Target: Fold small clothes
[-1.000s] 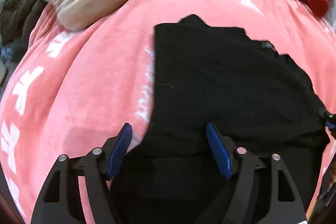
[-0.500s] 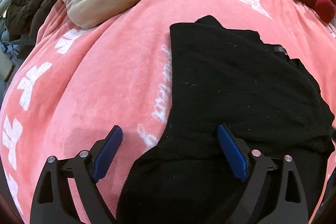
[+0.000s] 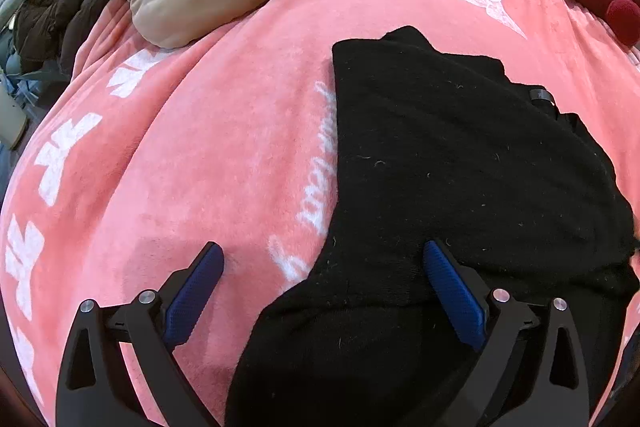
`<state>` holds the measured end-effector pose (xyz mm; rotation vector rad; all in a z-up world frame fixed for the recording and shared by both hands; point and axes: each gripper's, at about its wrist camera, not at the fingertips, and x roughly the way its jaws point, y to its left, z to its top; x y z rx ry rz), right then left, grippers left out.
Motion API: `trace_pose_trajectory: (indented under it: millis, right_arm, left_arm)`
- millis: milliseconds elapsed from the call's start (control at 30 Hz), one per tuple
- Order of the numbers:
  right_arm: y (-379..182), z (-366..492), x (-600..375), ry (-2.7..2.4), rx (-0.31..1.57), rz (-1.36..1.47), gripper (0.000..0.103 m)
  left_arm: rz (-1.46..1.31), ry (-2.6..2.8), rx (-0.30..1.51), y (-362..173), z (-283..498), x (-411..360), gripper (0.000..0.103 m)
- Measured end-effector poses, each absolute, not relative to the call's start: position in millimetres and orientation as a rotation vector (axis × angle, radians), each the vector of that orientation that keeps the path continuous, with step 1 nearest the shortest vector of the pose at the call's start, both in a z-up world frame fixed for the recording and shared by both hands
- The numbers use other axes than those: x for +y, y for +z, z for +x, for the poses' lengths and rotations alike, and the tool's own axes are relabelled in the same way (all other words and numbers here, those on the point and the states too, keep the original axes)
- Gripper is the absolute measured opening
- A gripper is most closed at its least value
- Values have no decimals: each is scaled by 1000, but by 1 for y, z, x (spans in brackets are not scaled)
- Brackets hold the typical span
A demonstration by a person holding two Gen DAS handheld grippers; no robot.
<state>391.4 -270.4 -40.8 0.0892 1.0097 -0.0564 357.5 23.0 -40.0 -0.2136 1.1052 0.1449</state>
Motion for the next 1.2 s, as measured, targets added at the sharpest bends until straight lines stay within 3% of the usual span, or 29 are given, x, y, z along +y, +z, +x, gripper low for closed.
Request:
trace_pose_trajectory:
  millis: [133,233,300,400,667,800,967,1067,1133,1200]
  right_arm:
    - [-10,370,-277,-71,916,242,23]
    - [-39,379,-263,-83,1037,71,22]
    - [-39,372,-280,-154,1008,100,28]
    - [-16,342,-305,-219,960,205,30]
    - [-17,207,-296,-73,1060,194,33]
    - [-32,141,-294,-77,1160,201,55]
    - [-51,83,-289,-98,1244,255,63]
    - [-61,75,-286,-104,1280,292,74]
    - [-65,76,-282,-101,1286,282,87]
    - [-67,79,-279,-104,1270,285,91]
  left_arm:
    - [-187,134,1103,-41,359,21,98]
    - [-189,128,1095,-42,359,22,98]
    - [-197,124,1104,-41,359,24,98]
    - [-214,120,1129,-35,353,28,98]
    - [-305,7,1172,-28,243,45,95]
    - [-325,-16,1242,-40,177,48,96]
    - [-338,-31,1258,-43,123,46,96]
    - [-313,-38,1250,-46,104,41,96]
    - [-274,-33,1222,-48,96,38,96]
    - [-200,-29,1208,-50,93,28,97]
